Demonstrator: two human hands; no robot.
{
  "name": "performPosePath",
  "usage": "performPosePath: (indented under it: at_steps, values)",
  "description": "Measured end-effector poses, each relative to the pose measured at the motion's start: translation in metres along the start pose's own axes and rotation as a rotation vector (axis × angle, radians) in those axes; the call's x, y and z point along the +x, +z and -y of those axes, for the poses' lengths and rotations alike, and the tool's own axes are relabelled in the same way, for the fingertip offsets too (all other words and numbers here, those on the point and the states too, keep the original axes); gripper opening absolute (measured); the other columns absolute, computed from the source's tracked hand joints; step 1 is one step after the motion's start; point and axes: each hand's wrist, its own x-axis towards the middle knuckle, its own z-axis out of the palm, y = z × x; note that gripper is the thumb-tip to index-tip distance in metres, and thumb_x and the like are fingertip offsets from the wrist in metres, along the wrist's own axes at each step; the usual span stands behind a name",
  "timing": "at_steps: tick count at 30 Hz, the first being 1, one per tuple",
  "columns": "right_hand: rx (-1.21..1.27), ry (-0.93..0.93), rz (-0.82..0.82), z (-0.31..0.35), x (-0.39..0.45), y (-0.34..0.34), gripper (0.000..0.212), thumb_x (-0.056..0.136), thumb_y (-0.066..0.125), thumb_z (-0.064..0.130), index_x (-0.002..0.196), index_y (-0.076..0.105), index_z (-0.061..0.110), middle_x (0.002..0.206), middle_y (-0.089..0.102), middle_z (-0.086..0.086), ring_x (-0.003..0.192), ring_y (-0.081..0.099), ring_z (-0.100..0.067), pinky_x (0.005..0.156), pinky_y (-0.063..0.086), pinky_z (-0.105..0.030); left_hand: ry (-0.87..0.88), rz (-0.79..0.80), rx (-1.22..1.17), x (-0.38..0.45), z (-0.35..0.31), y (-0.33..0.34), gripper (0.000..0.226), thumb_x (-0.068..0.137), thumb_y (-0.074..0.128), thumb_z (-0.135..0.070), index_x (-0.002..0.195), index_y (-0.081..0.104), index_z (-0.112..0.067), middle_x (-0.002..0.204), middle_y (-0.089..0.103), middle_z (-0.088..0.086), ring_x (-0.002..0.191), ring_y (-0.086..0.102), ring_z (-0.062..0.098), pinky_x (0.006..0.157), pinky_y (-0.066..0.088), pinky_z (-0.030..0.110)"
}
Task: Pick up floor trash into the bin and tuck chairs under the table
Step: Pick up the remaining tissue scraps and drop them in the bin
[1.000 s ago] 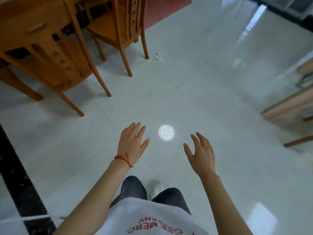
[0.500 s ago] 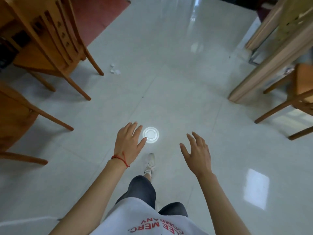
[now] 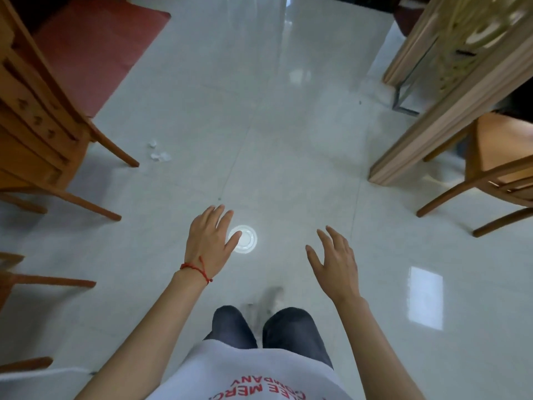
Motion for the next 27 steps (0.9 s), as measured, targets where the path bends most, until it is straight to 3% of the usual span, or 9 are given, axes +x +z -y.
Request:
performPosePath:
  at_steps: [4,9,15,22,27]
  values:
    - [-0.018,0.000,0.003,-0.006,0.051,-0.005,0.045,0.090,0.052,0.035,0.128,0.049,0.009,0.139,0.045,-0.014,0.129,0.040,-0.030,0.103,0.034,-0.042,-0.001,-0.007,0.000,0.055,-0.002,0.002,0.050,0.084,0.048,-0.035,0.119,0.055,0.000,0.127,0.055,0.024,0.121,0.047,0.041,0.098,0.039,0.051]
    - [-0.019,-0.003,-0.005,-0.017,0.130,-0.016,0.046,0.091,0.050,0.036,0.129,0.048,0.010,0.141,0.043,-0.013,0.130,0.039,-0.029,0.104,0.033,-0.041,-0.011,0.002,-0.005,0.132,-0.012,0.000,0.062,0.084,0.031,-0.045,0.120,0.054,0.001,0.128,0.053,0.024,0.123,0.045,0.041,0.099,0.038,0.051]
    - [-0.020,-0.038,0.020,-0.023,0.225,-0.038,0.045,0.091,0.053,0.033,0.127,0.050,0.007,0.139,0.045,-0.015,0.128,0.041,-0.031,0.102,0.035,-0.042,-0.018,0.015,-0.022,0.222,-0.031,-0.011,0.064,0.086,0.029,-0.047,0.121,0.054,0.001,0.128,0.053,0.025,0.122,0.046,0.041,0.099,0.038,0.051]
    - [-0.027,-0.043,0.080,-0.017,0.317,-0.045,0.047,0.092,0.047,0.038,0.131,0.045,0.011,0.145,0.038,-0.011,0.133,0.034,-0.027,0.107,0.030,-0.041,-0.033,0.051,-0.018,0.307,-0.026,-0.021,0.079,0.088,0.012,-0.059,0.124,0.051,-0.001,0.131,0.051,0.023,0.125,0.043,0.040,0.101,0.036,0.050]
    - [0.001,-0.022,0.092,0.002,0.393,-0.037,0.048,0.092,0.047,0.038,0.133,0.045,0.013,0.146,0.037,-0.009,0.134,0.033,-0.026,0.108,0.029,-0.041,-0.082,0.036,-0.031,0.379,0.000,-0.019,0.050,0.091,0.048,-0.036,0.127,0.048,-0.001,0.136,0.046,0.023,0.129,0.037,0.039,0.105,0.031,0.048]
